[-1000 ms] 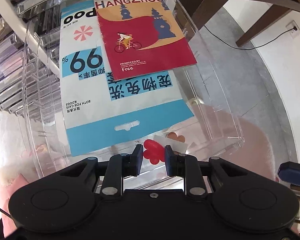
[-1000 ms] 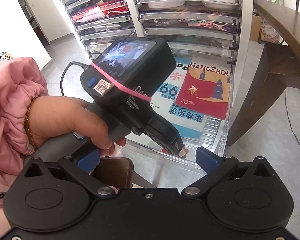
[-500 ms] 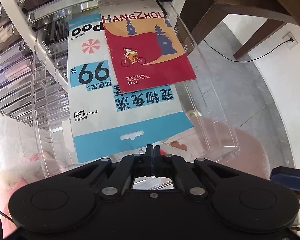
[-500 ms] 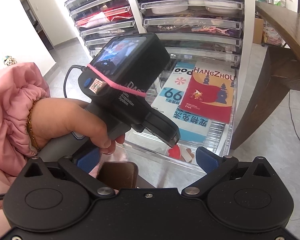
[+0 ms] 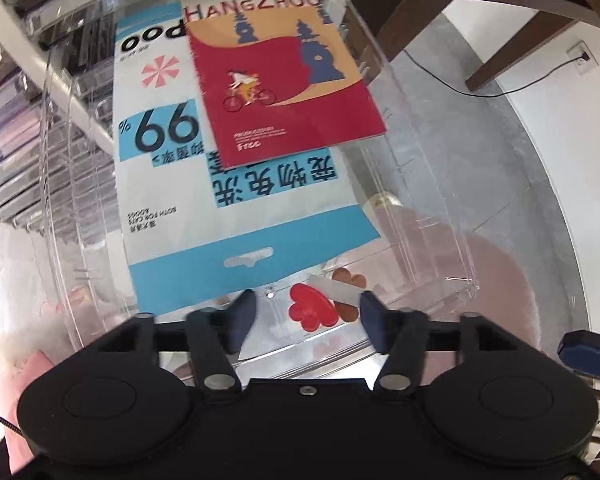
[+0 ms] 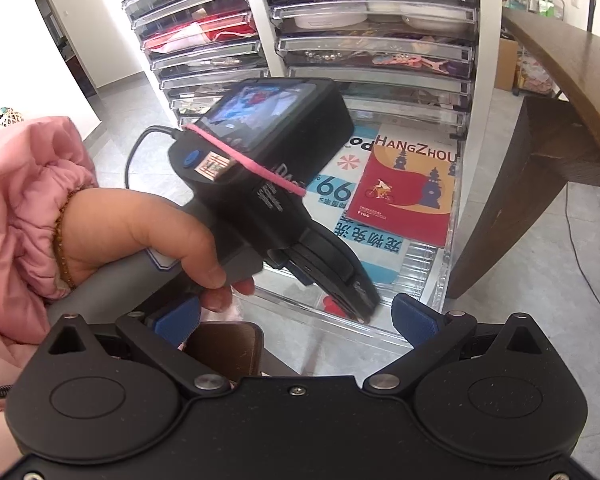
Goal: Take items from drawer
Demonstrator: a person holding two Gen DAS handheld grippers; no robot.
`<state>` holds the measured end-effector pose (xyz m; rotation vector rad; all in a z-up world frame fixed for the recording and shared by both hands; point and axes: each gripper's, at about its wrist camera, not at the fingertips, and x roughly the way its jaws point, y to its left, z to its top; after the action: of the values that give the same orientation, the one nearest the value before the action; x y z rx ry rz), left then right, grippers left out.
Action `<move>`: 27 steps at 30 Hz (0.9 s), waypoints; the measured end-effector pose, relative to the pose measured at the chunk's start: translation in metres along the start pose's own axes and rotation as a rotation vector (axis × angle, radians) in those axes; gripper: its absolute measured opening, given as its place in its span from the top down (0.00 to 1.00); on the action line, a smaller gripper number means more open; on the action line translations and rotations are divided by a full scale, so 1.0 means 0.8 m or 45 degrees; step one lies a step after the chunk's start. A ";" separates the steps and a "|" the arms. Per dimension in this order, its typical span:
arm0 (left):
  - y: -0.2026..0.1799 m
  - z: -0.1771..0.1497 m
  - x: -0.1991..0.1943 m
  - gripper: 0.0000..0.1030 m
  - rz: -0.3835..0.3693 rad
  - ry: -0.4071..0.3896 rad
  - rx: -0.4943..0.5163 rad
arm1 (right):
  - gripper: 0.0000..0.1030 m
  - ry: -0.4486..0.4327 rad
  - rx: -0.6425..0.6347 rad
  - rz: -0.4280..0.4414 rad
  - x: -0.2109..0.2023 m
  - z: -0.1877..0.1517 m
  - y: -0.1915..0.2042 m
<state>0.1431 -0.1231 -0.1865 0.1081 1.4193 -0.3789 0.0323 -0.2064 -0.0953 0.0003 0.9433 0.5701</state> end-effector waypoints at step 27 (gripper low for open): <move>0.003 -0.002 0.001 1.00 -0.075 -0.038 0.040 | 0.00 -0.035 -0.019 -0.031 -0.023 -0.006 0.004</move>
<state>0.1422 -0.1204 -0.1882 0.0860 1.3898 -0.4501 0.0190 -0.2131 -0.0836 -0.0162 0.9114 0.5535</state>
